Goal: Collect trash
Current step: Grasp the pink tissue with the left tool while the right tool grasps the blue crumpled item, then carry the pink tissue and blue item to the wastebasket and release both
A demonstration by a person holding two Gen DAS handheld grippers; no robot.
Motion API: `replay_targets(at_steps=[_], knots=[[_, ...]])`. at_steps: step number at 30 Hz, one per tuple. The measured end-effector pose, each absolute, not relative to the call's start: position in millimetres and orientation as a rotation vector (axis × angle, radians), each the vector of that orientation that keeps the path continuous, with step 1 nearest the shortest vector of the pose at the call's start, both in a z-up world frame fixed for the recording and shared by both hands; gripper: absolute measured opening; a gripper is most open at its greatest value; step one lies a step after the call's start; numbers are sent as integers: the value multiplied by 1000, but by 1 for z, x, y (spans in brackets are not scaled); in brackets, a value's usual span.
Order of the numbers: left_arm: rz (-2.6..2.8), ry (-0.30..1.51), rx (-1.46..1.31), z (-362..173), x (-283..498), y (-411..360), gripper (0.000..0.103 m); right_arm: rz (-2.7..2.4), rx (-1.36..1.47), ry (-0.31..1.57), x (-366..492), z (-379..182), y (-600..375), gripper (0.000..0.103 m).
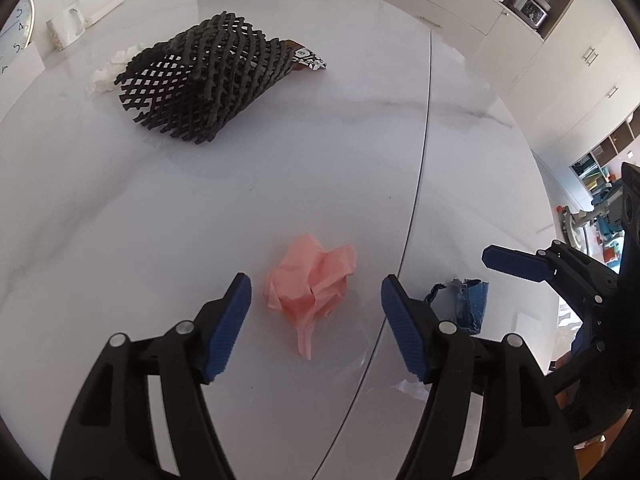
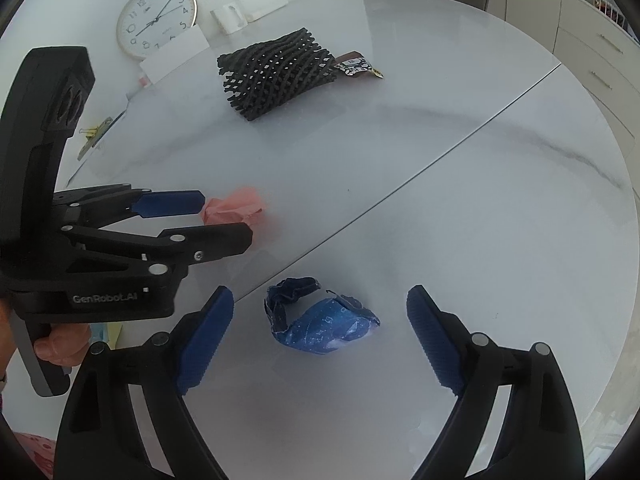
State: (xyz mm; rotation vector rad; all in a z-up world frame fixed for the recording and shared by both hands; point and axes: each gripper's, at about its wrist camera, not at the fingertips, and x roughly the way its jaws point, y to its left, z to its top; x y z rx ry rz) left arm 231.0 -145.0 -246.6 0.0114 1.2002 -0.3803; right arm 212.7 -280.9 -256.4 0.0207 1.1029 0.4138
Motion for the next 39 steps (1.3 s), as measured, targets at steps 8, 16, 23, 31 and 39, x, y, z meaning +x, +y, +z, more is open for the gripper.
replay_targets(at_steps=[8, 16, 23, 31, 39], knots=[[-383, 1196, 28, -254, 240, -152, 39, 420, 33, 1103, 213, -258, -279, 83], [-339, 1186, -3, -239, 222, -136, 36, 444, 12, 1120, 212, -262, -274, 50], [-307, 1173, -40, -219, 193, -126, 35, 460, 29, 1108, 203, -253, -281, 46], [-348, 1152, -24, -183, 126, -153, 36, 497, 20, 1062, 148, -204, -320, 46], [-450, 1182, -48, -166, 17, -228, 36, 546, -17, 1062, 74, -170, -379, 46]])
